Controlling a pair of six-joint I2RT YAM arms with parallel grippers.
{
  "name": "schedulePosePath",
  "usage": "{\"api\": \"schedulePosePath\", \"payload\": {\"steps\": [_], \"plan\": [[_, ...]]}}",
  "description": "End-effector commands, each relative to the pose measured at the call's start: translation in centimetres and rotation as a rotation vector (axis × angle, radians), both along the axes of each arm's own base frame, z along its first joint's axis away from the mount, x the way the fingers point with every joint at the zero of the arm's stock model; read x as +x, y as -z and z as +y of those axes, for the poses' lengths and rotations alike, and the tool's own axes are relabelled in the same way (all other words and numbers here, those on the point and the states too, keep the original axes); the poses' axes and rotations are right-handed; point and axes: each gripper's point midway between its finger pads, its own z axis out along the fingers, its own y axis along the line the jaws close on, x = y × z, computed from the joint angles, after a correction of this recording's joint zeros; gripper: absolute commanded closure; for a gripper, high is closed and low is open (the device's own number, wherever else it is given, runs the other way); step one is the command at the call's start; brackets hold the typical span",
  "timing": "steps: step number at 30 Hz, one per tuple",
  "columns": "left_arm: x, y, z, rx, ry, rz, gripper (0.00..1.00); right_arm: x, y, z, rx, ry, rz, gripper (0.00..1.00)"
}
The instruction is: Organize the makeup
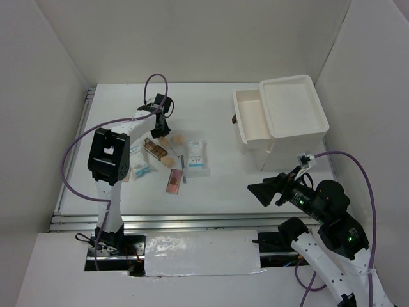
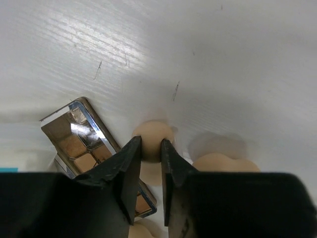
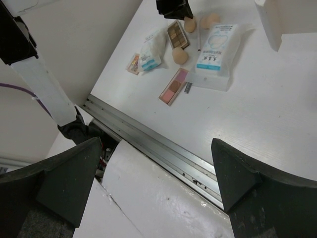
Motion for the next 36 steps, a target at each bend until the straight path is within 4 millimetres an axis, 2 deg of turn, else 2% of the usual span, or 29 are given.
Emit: {"api": "schedulePosePath", "payload": {"steps": [1, 5, 6, 8, 12, 15, 16, 18, 19, 21, 22, 23, 25, 26, 27, 28, 30, 31, 32, 35, 36], "plan": [[0.5, -0.8, -0.4, -0.029, 0.001, -0.032, 0.69, 0.2, -0.7, -0.3, 0.01, 0.023, -0.031, 0.0], [0.7, -0.6, -0.2, -0.028, 0.001, -0.023, 0.73, 0.0, -0.7, -0.4, 0.011, 0.024, -0.032, 0.0], [0.6, -0.5, -0.1, -0.031, 0.003, -0.018, 0.79, 0.0, -0.7, -0.4, 0.012, 0.022, -0.033, 0.0], [0.5, -0.6, -0.1, -0.031, 0.005, -0.018, 1.0, 0.0, -0.7, -0.6, 0.01, 0.031, -0.035, 0.0], [-0.3, -2.0, 0.5, -0.02, -0.022, -0.034, 1.0, 0.0, -0.7, -0.8, 0.007, 0.038, -0.036, 0.0], [-1.2, -5.9, 1.1, -0.026, -0.056, -0.125, 1.0, 0.0, -0.6, -0.8, 0.003, 0.042, -0.036, 0.0], [-1.7, -8.6, 0.9, -0.044, -0.049, -0.195, 1.0, 0.0, -0.6, -0.8, 0.003, 0.042, -0.036, 0.0], [-2.1, -11.6, 0.3, -0.07, -0.022, -0.275, 1.0, 0.1, -0.6, -0.9, 0.006, 0.047, -0.037, 0.0], [-2.6, -14.3, -0.7, -0.096, 0.019, -0.35, 1.0, 0.1, -0.7, -0.9, 0.012, 0.051, -0.04, 0.0], [-3.2, -16.9, -2.6, -0.154, 0.086, -0.42, 1.0, 0.2, -0.8, -0.9, 0.022, 0.059, -0.039, 0.0], [-3.6, -19.3, -4.5, -0.205, 0.143, -0.493, 1.0, 0.2, -0.9, -0.9, 0.028, 0.063, -0.041, 0.0], [-3.8, -20.6, -5.8, -0.25, 0.187, -0.531, 1.0, 0.3, -1.1, -1.0, 0.032, 0.068, -0.044, 0.0], [-4.9, -22.6, -9.8, -0.383, 0.313, -0.575, 1.0, 0.3, -1.3, -1.1, 0.041, 0.075, -0.044, 0.0], [-4.6, -24.5, -11.6, -0.446, 0.363, -0.645, 1.0, 0.1, -1.8, -1.2, 0.048, 0.077, -0.054, 0.0], [-4.9, -25.4, -13.2, -0.495, 0.41, -0.663, 1.0, 0.1, -2.0, -1.3, 0.054, 0.082, -0.059, 0.0], [-5.3, -26.2, -15.9, -0.565, 0.478, -0.664, 1.0, -0.1, -2.4, -1.4, 0.059, 0.083, -0.066, 0.0], [-4.7, -28.4, -19.5, -0.653, 0.578, -0.725, 1.0, -0.5, -2.8, -1.7, 0.064, 0.089, -0.077, 0.0], [-5.3, -29.1, -21.6, -0.684, 0.634, -0.741, 1.0, -0.7, -3.2, -1.9, 0.066, 0.092, -0.081, 0.0], [-5.1, -30.6, -22.9, -0.72, 0.667, -0.805, 1.0, -0.9, -3.3, -2.1, 0.068, 0.098, -0.086, 0.0], [-4.9, -31.2, -27.0, -0.805, 0.739, -0.828, 1.0, -1.4, -3.5, -2.3, 0.078, 0.099, -0.095, 0.0], [-4.0, -31.4, -28.5, -0.831, 0.754, -0.843, 1.0, -1.5, -3.5, -2.4, 0.079, 0.103, -0.096, 0.0]]}}
